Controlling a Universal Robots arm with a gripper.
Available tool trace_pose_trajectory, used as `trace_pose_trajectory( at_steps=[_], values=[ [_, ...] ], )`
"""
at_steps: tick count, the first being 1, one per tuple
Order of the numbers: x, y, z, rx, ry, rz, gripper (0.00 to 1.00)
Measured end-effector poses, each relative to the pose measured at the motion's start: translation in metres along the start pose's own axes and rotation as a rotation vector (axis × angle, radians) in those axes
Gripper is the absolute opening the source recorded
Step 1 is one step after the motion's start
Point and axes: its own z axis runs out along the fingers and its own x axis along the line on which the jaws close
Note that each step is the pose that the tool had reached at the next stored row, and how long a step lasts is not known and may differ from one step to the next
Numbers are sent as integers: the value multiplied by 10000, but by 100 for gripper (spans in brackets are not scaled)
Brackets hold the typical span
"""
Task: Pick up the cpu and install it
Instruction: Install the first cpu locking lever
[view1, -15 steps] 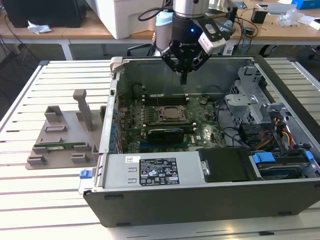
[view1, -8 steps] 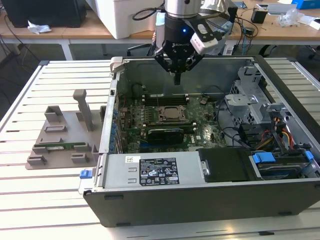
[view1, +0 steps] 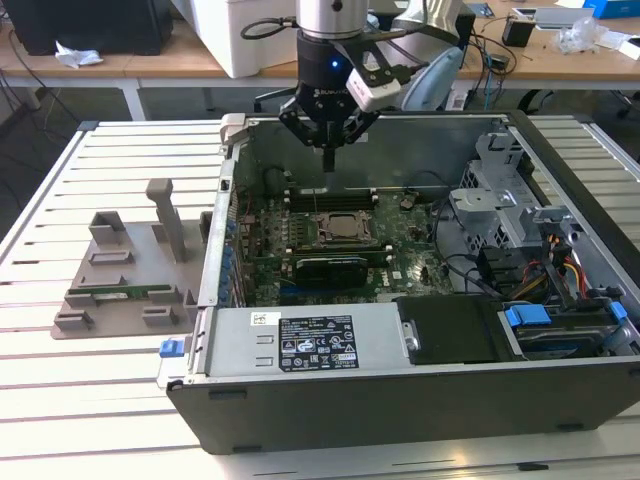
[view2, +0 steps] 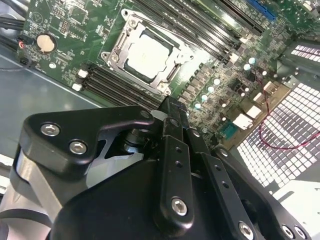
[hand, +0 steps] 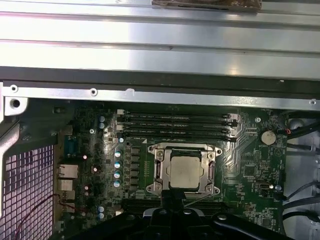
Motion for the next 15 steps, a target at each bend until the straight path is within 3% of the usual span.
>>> trace_pose_trajectory(
  at_steps=[3,8,15],
  values=[
    [44,6,30,0,0,0,11],
    [190,94,94,-1,-1,2,11],
    [241,125,165,0,-1,-1,11]
  ],
)
